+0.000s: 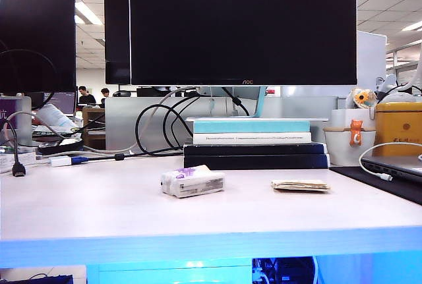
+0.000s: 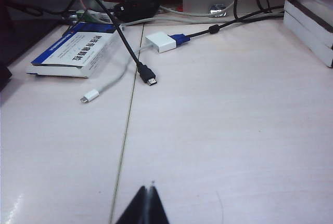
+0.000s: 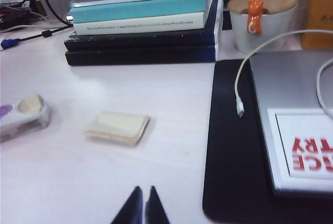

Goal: Pick up a packet of tissues from the table with the left hand, then take a tissue from it with the right hand.

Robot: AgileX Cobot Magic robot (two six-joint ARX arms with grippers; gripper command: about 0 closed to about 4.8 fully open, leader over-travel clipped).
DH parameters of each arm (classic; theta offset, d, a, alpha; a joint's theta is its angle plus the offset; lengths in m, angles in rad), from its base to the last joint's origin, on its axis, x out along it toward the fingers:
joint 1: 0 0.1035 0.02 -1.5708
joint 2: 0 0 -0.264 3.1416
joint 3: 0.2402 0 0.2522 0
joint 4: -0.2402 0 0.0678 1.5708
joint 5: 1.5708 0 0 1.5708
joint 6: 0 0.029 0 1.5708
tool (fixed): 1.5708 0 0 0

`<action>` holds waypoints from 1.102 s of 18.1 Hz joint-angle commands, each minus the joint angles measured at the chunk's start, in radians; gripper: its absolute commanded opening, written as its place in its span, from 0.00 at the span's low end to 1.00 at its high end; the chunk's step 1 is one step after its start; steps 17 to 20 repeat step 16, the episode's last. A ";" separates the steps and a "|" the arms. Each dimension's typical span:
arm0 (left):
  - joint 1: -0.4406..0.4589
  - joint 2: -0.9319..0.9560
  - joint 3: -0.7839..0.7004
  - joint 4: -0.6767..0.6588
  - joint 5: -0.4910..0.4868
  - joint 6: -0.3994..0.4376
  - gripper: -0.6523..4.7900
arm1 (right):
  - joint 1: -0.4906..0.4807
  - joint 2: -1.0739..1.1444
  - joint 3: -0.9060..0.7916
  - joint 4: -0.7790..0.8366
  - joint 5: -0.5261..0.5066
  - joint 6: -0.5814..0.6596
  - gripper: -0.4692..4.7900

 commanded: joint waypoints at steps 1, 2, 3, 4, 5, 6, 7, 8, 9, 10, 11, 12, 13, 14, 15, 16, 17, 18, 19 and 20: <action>0.000 -0.003 -0.006 -0.003 -0.007 0.000 0.11 | 0.000 -0.079 -0.006 -0.081 -0.003 -0.002 0.13; 0.000 -0.003 -0.006 -0.003 -0.007 0.000 0.11 | 0.000 -0.132 -0.005 -0.080 -0.006 -0.001 0.13; 0.000 -0.003 -0.006 -0.003 -0.007 -0.001 0.11 | 0.000 -0.125 -0.002 -0.073 -0.005 0.003 0.13; 0.000 -0.003 -0.005 -0.003 -0.008 0.000 0.11 | 0.000 -0.127 -0.002 -0.082 -0.001 0.003 0.13; 0.000 -0.002 -0.005 -0.004 -0.006 0.000 0.11 | 0.000 -0.127 -0.002 -0.098 -0.002 0.016 0.13; 0.000 -0.003 -0.005 -0.004 -0.004 0.000 0.11 | 0.000 -0.127 -0.002 -0.105 0.000 0.027 0.13; 0.000 -0.003 -0.005 -0.004 -0.004 0.000 0.11 | 0.000 -0.127 -0.002 -0.103 0.011 0.031 0.13; 0.000 -0.003 -0.005 -0.004 -0.004 0.000 0.11 | 0.000 -0.127 -0.002 -0.105 0.013 0.045 0.13; 0.000 -0.003 -0.005 -0.004 -0.004 0.000 0.11 | 0.000 -0.127 -0.002 -0.105 0.000 0.059 0.13; 0.000 -0.003 -0.005 -0.004 -0.004 0.000 0.11 | 0.000 -0.127 -0.002 -0.105 0.001 0.058 0.13; 0.000 -0.003 -0.005 -0.004 -0.004 0.000 0.11 | 0.000 -0.127 -0.002 -0.105 -0.001 0.085 0.13; 0.000 -0.003 -0.005 -0.004 -0.004 0.000 0.11 | 0.000 -0.127 -0.002 -0.102 -0.002 0.085 0.13; 0.000 -0.003 -0.005 -0.004 -0.004 0.000 0.11 | 0.000 -0.127 -0.002 -0.099 0.000 0.085 0.13; 0.000 -0.003 -0.005 -0.004 -0.004 0.000 0.11 | -0.001 -0.127 -0.002 -0.096 0.002 0.085 0.13; 0.000 -0.003 -0.005 -0.004 -0.004 0.000 0.11 | -0.001 -0.127 -0.002 -0.096 0.001 0.084 0.13; 0.000 -0.003 -0.005 -0.004 -0.004 0.000 0.11 | -0.001 -0.127 -0.002 -0.095 0.002 0.084 0.13; 0.000 -0.003 -0.005 -0.004 -0.004 0.000 0.11 | -0.001 -0.127 -0.002 -0.095 0.002 0.084 0.13; 0.000 -0.003 -0.005 -0.004 -0.004 0.000 0.11 | -0.001 -0.127 -0.002 -0.095 0.002 0.084 0.13; 0.000 -0.003 -0.005 -0.004 -0.004 0.000 0.11 | -0.001 -0.127 -0.002 -0.095 0.002 0.084 0.13; 0.000 -0.003 -0.005 -0.004 -0.004 0.000 0.11 | -0.001 -0.127 -0.002 -0.095 0.002 0.084 0.13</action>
